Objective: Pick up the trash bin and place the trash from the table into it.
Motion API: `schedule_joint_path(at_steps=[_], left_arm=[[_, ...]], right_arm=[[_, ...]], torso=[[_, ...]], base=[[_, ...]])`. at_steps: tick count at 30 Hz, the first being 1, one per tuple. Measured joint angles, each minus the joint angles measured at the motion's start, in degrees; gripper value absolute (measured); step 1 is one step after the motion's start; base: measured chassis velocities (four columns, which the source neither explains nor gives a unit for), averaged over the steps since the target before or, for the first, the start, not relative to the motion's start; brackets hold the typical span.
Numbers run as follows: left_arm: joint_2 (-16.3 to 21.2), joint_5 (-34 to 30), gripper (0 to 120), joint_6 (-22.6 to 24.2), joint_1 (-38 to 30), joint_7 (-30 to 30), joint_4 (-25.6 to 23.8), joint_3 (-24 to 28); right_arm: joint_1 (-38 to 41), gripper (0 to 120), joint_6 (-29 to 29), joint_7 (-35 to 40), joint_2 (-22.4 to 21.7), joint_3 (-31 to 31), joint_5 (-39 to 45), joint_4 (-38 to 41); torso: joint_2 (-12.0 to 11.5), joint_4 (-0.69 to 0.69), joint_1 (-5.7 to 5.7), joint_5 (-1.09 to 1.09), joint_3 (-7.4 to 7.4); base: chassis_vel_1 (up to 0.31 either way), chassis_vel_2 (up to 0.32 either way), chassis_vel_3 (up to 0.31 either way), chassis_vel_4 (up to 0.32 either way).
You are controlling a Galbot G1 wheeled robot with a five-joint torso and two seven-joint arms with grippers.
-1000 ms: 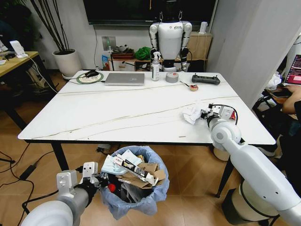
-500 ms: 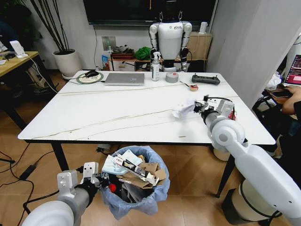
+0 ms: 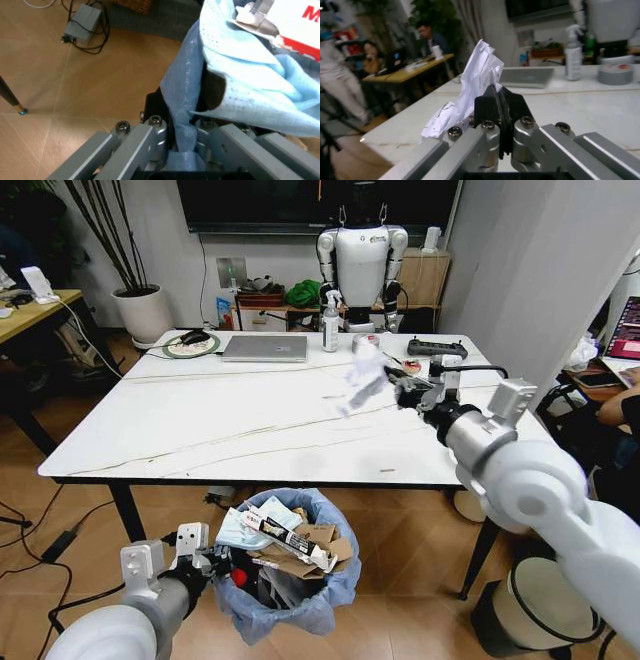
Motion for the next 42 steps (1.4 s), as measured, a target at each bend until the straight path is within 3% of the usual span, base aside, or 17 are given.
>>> schedule_joint_path(at_steps=[12,23,38,42], left_arm=[[0.08,-0.40,2,0.00,-0.18,-0.06,0.00,-0.07],[-0.32,-0.87,2,0.00,0.13,-1.19,0.00,-0.19],[-0.32,-1.25,2,0.00,-0.69,-1.41,0.00,-0.12],[-0.23,-1.41,2,0.00,-1.18,-1.41,0.00,-0.09]], right_arm=[[-3.51,0,-0.17,-16.27,-6.25,-2.59,-0.78,8.18],[-10.52,0,0.28,-27.31,-7.80,-3.78,-14.38,5.08],[-17.14,0,0.44,-26.86,-6.45,-5.30,-24.65,1.43],[-22.39,0,1.83,-28.91,-6.70,-5.53,-32.76,0.61]], torso=[[0.00,0.00,0.00,0.00,0.00],[-0.02,0.00,0.01,0.00,0.01],[-0.02,0.01,0.01,0.00,0.01],[-0.02,-0.01,0.01,0.00,0.00]], base=[[0.000,0.000,0.000,0.000],[0.000,0.000,0.000,0.000],[0.000,0.000,0.000,0.000],[0.000,0.000,0.000,0.000]])
